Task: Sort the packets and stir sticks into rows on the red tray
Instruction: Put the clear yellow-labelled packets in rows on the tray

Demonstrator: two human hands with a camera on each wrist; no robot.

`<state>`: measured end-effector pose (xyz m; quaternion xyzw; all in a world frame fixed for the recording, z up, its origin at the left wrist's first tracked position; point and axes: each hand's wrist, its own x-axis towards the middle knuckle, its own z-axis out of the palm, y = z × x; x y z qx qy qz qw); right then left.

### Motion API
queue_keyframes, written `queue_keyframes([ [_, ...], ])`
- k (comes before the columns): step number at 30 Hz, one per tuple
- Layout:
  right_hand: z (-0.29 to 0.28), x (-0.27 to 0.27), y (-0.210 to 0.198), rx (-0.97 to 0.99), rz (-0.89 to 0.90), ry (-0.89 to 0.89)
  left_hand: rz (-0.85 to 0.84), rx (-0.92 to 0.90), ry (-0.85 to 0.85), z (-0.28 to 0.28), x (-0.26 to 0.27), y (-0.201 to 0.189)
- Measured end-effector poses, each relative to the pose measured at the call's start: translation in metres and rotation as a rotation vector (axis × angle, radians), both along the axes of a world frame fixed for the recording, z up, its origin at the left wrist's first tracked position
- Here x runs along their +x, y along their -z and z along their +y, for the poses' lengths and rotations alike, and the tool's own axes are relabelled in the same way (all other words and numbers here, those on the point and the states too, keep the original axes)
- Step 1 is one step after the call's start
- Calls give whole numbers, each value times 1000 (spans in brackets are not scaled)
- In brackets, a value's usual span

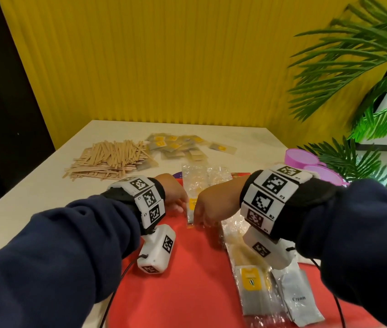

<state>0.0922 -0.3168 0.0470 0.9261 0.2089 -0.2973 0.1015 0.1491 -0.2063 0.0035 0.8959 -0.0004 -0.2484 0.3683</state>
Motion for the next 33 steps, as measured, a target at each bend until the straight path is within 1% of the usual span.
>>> queue_keyframes([
  [4,-11,15,-21,272,-54,124,-9,-62,-57,5,10,-15],
  [8,-25,45,-46,437,-197,224,-95,-6,-29,12,30,-38],
  [10,-35,63,-55,518,-242,311,-119,-6,-67,19,45,-48],
  [14,-55,99,-65,555,-282,411,-142,20,-120,27,77,-66],
  [19,-71,123,-70,551,-300,448,-174,62,-168,28,101,-77],
  [21,-75,120,-74,570,-312,456,-196,80,-186,28,99,-82],
  [24,-79,98,-78,595,-338,458,-227,100,-210,28,80,-92],
  [29,-80,35,-91,586,-353,444,-279,92,-209,26,21,-114],
  [33,-79,-17,-104,601,-406,431,-324,79,-184,27,-31,-129],
])
